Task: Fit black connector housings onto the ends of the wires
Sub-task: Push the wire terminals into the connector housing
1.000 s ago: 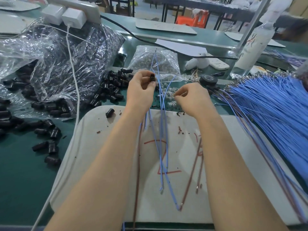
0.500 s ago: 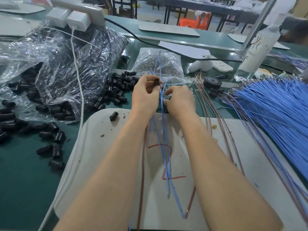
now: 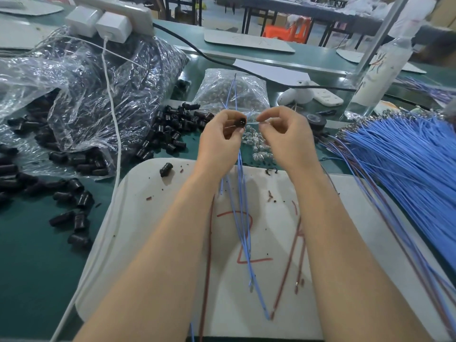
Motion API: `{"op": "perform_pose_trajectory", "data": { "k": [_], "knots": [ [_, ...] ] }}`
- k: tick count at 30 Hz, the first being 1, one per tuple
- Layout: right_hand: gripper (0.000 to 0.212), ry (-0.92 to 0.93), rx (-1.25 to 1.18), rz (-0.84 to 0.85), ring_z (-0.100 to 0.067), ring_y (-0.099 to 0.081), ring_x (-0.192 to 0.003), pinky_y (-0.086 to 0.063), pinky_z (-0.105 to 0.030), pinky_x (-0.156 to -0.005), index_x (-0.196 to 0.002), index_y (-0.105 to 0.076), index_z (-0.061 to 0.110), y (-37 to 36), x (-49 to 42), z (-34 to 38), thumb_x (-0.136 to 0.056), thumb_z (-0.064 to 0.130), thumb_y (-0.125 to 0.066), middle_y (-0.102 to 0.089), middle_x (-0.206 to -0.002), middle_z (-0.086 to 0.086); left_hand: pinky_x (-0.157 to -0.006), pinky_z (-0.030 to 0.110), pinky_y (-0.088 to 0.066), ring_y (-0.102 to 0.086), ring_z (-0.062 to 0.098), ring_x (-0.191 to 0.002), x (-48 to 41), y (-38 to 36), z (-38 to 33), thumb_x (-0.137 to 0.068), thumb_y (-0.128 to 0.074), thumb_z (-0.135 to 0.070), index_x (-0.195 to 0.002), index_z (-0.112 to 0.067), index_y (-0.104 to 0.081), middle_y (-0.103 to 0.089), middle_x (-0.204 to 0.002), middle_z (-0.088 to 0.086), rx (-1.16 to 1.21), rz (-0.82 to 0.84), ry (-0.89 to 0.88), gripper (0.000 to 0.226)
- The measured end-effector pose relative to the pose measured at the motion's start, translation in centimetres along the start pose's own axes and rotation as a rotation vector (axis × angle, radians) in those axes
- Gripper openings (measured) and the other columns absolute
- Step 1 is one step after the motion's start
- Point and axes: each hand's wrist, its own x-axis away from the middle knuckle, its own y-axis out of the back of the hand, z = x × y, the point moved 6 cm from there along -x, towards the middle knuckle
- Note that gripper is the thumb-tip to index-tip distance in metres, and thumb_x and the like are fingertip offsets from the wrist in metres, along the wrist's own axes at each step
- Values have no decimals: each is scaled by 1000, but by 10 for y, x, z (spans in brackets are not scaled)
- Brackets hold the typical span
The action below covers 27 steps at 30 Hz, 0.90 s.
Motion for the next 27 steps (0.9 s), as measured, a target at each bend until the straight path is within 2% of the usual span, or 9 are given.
{"op": "perform_pose_trajectory", "data": {
  "k": [4,6,8,10,12,15,19,24,27],
  "knots": [
    [11,45,15,-18,-4,-62,-73,-49,-16,-73,-93,-67,21,-5,12,4,-83,18,-69,-64,-77,12,-89,27,-51,-66,14,-95,5,-7,-6,-88,-48,6,-99,-18,-61,-68,-97,-1,-94,71,-51,29],
    [13,52,63,-59,-7,-60,-75,-44,-10,-71,-94,-66,18,-7,15,2,-82,17,-71,-63,-79,9,-86,25,-51,-65,13,-91,8,-10,-9,-86,-49,6,-101,-17,-62,-67,-94,-3,-195,81,-98,31],
    [12,71,114,-110,-11,-59,-76,-44,-14,-72,-94,-66,14,-4,16,1,-84,17,-70,-66,-84,1,-82,19,-50,-64,13,-88,11,-14,-12,-86,-52,4,-109,-12,-61,-66,-95,-3,-269,88,-151,30],
    [13,98,145,-151,-16,-60,-79,-46,-22,-75,-93,-67,12,-1,17,2,-84,20,-71,-67,-87,-4,-81,24,-50,-62,16,-87,11,-15,-11,-85,-57,-1,-114,-11,-59,-64,-103,1,-370,66,-192,31],
    [15,128,148,-182,-17,-61,-78,-47,-25,-75,-91,-67,11,0,18,5,-84,24,-72,-66,-86,-4,-79,34,-49,-59,21,-85,12,-14,-11,-85,-59,-4,-107,-8,-60,-60,-104,3,-494,23,-238,23],
    [18,162,148,-192,-15,-58,-75,-45,-21,-72,-88,-65,11,-2,19,8,-83,27,-73,-65,-85,-3,-64,33,-42,-48,20,-71,14,-11,-16,-85,-55,-8,-82,-11,-55,-52,-83,-2,-602,-29,-287,4],
    [17,188,164,-178,-12,-53,-72,-38,-12,-66,-87,-63,12,-3,19,11,-83,26,-73,-61,-83,0,-66,36,-46,-52,23,-70,15,-11,-18,-84,-53,-3,-83,-6,-62,-57,-77,1,-512,-38,-266,10],
    [17,177,171,-101,-10,-53,-70,-41,-15,-70,-90,-65,11,-5,19,11,-81,22,-74,-59,-84,2,-67,43,-48,-57,31,-72,14,-9,-18,-81,-53,0,-84,-3,-66,-63,-74,8,-491,-56,-253,14],
    [13,177,194,-46,-2,-50,-64,-37,-7,-66,-92,-66,12,-6,18,13,-81,15,-72,-59,-83,0,-69,44,-49,-58,33,-73,13,-7,-17,-81,-51,0,-84,-3,-67,-65,-75,11,-481,-48,-245,17]
  ]
}}
